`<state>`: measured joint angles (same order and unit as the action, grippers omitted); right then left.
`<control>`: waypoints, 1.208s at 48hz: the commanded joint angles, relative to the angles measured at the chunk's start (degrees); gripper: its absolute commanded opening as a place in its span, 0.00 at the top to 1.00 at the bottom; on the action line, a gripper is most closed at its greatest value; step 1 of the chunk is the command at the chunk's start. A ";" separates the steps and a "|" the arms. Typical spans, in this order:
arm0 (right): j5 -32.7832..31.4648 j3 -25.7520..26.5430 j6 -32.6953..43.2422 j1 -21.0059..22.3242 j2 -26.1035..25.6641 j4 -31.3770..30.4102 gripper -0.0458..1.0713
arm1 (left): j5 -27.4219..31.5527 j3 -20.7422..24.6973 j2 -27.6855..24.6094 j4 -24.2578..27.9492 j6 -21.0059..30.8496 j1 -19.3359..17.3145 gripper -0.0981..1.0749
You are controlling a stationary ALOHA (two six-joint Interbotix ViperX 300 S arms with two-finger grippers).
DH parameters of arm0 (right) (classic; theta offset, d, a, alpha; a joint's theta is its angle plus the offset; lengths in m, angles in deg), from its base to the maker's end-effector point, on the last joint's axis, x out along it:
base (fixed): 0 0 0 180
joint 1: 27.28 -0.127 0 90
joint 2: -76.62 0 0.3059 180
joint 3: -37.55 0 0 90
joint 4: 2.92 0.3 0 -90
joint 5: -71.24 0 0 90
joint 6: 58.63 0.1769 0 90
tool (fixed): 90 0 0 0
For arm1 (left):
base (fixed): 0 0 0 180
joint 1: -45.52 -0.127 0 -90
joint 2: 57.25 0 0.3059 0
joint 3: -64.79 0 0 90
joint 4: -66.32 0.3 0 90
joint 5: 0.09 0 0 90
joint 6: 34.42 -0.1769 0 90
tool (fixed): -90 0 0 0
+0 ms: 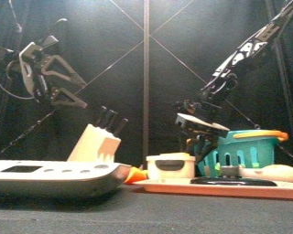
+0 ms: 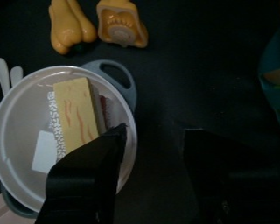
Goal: Grab pot
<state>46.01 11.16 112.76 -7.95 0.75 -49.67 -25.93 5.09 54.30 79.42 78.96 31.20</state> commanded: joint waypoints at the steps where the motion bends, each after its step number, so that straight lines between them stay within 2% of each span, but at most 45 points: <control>1: 0.35 1.23 0.00 0.53 -0.62 0.18 0.23 | -0.18 -0.53 1.14 0.00 -0.18 -0.18 0.03; 7: 0.70 1.58 0.00 0.35 -0.09 0.26 0.26 | -0.18 -2.46 2.81 -0.18 -0.18 -0.18 0.03; 21: 0.88 2.72 0.00 0.26 1.32 0.70 0.42 | -0.18 -5.27 7.03 -1.05 -0.18 -0.88 0.03; 37: -0.26 3.69 0.09 0.09 -0.26 1.76 0.61 | -0.18 -6.42 8.26 -2.29 -0.09 -2.02 0.03; 58: -1.49 4.04 0.09 -1.14 -2.02 2.29 0.63 | -0.18 -6.50 8.17 -2.46 -0.09 -2.02 0.03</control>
<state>44.43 13.97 112.76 -9.00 1.63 -47.48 -25.84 -2.12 62.65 77.04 78.96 29.26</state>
